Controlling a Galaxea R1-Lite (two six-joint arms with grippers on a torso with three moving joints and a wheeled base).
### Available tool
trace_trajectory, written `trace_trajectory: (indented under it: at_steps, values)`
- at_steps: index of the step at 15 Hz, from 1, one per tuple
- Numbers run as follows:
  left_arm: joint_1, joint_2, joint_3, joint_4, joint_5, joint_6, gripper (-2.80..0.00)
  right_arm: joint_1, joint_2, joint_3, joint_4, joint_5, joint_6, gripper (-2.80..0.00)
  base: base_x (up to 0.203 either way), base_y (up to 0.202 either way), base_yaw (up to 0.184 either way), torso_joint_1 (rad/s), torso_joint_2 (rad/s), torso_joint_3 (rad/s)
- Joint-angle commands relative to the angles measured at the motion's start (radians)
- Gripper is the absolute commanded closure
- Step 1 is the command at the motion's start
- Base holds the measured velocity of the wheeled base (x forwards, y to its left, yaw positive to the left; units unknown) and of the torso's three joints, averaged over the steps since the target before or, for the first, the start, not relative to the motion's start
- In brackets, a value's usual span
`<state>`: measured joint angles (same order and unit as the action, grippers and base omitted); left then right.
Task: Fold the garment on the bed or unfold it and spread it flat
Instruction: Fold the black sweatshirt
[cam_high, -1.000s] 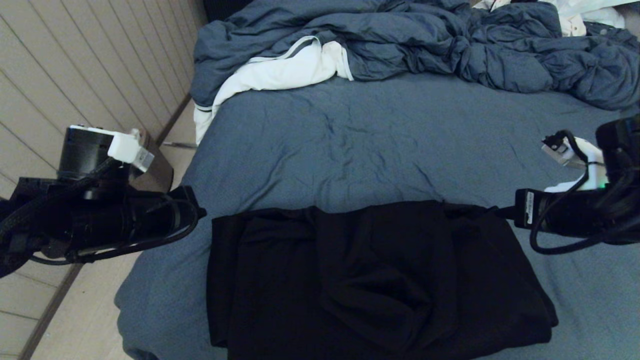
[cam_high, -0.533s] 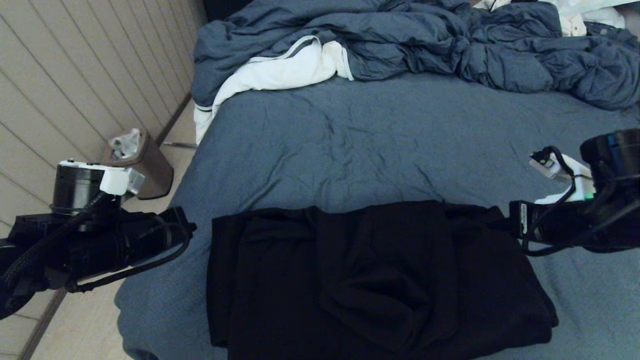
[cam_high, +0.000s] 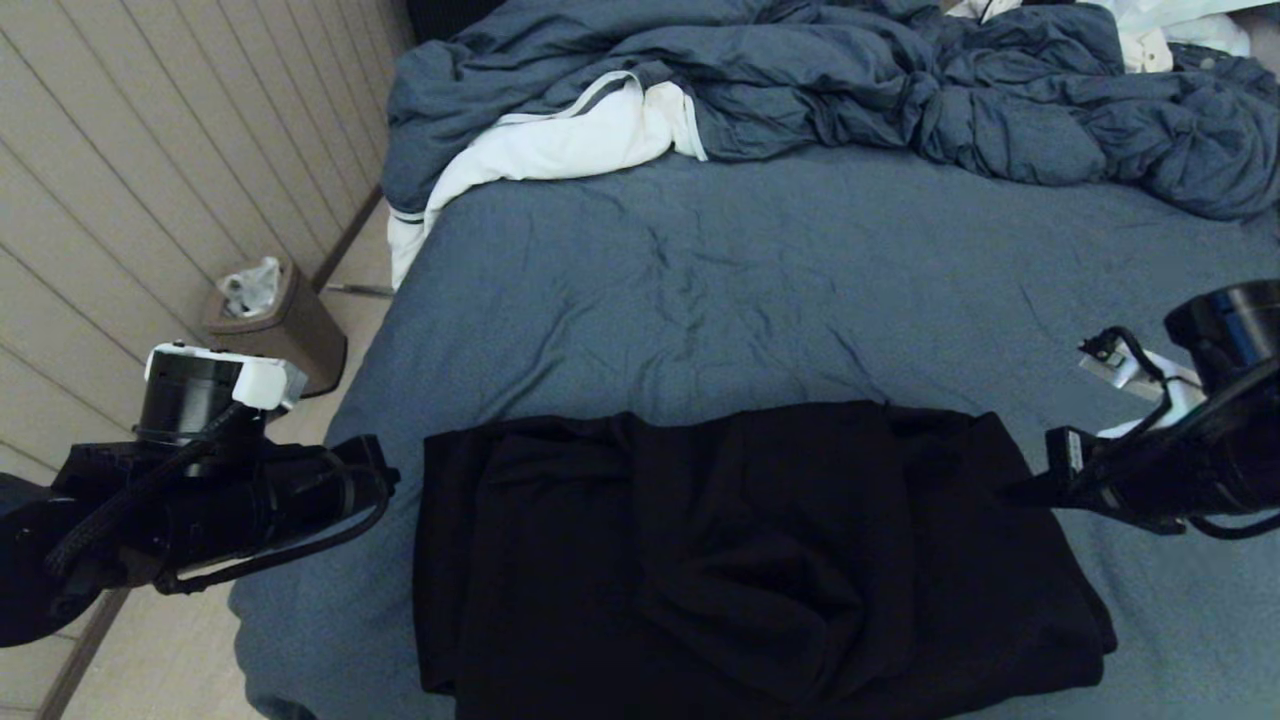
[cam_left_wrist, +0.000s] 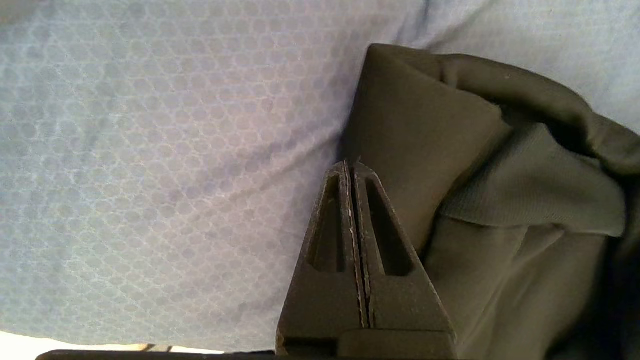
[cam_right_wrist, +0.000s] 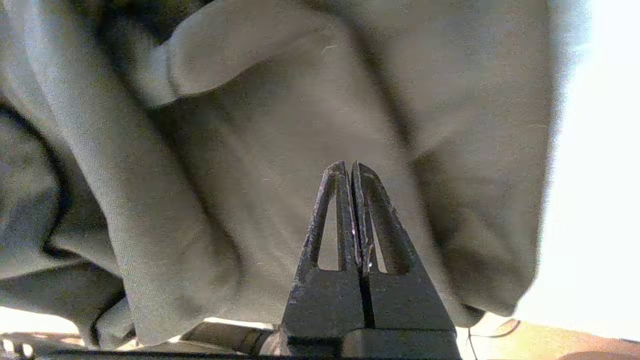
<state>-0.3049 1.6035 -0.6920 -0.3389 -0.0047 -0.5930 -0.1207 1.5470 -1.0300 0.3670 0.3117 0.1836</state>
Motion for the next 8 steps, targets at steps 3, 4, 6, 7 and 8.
trace_trajectory:
  at_steps: [3,4,6,7,8]
  values:
    - [0.000,0.012,0.006,-0.003,-0.012,-0.005,0.00,-0.054,-0.019,-0.008,0.004,0.011,-0.007,0.00,0.000,0.000,0.000,0.000,0.00,0.000]
    - [0.000,0.015,0.006,-0.003,-0.015,-0.007,0.00,-0.055,-0.019,-0.005,0.004,0.016,-0.010,0.00,0.000,0.000,0.000,0.000,0.00,0.000]
    - [0.000,0.027,0.006,-0.003,-0.027,-0.011,0.00,-0.072,-0.013,0.011,0.001,0.018,-0.018,0.00,0.000,0.000,0.000,0.000,0.00,0.000]
    - [0.000,0.027,0.006,-0.003,-0.028,-0.011,0.00,-0.089,-0.011,0.013,0.002,0.019,-0.031,0.00,0.000,0.000,0.000,0.000,0.00,0.000]
    - [0.001,0.029,0.005,-0.003,-0.028,-0.011,0.00,-0.103,-0.018,0.016,0.003,0.019,-0.043,0.00,0.000,0.000,0.000,0.000,0.00,0.000]
